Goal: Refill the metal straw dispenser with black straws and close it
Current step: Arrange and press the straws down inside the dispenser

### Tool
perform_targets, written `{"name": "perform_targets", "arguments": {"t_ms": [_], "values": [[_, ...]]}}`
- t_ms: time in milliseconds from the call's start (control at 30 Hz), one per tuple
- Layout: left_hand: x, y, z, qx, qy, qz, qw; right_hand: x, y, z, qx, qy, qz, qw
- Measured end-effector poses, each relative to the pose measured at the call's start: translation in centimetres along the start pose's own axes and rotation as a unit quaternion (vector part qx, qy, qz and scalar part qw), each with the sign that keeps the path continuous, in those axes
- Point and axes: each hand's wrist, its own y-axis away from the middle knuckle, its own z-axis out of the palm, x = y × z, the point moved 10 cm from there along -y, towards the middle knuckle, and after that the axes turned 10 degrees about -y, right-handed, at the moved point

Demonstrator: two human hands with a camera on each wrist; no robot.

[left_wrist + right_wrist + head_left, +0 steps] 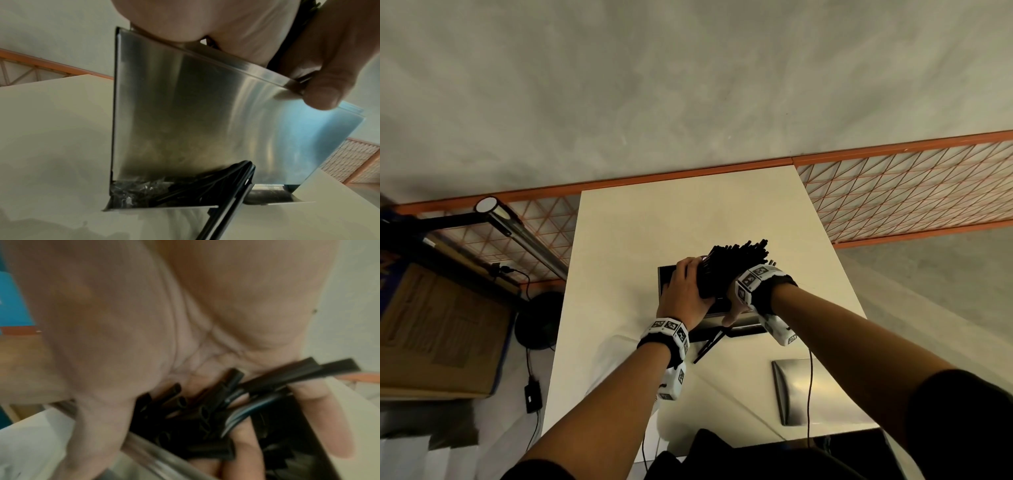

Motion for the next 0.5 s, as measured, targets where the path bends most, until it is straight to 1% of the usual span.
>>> {"name": "perform_targets", "arguments": {"t_ms": [67,167,233,300,500], "values": [[0.0,0.0,0.0,-0.002,0.001,0.001,1.000,-0.4,0.1,0.2,-0.013,0.006,-0.011,1.000],[0.2,0.1,-0.1,-0.006,-0.003,0.002,1.000,-1.1,0.8,-0.7,0.022,0.107,-0.043,0.993],[0.2,0.1,-0.2,-0.007,-0.005,-0.001,1.000,-1.2,1.0,-0.9,0.025,0.132,-0.045,0.990],[0.3,0.2,-0.2,-0.006,0.000,-0.002,1.000,-1.4,0.8,-1.0,0.029,0.124,-0.061,0.990],[0.4,0.3,-0.4,-0.002,0.001,0.001,1.000,-0.4,0.3,-0.8,0.017,0.119,-0.045,0.992]]}}
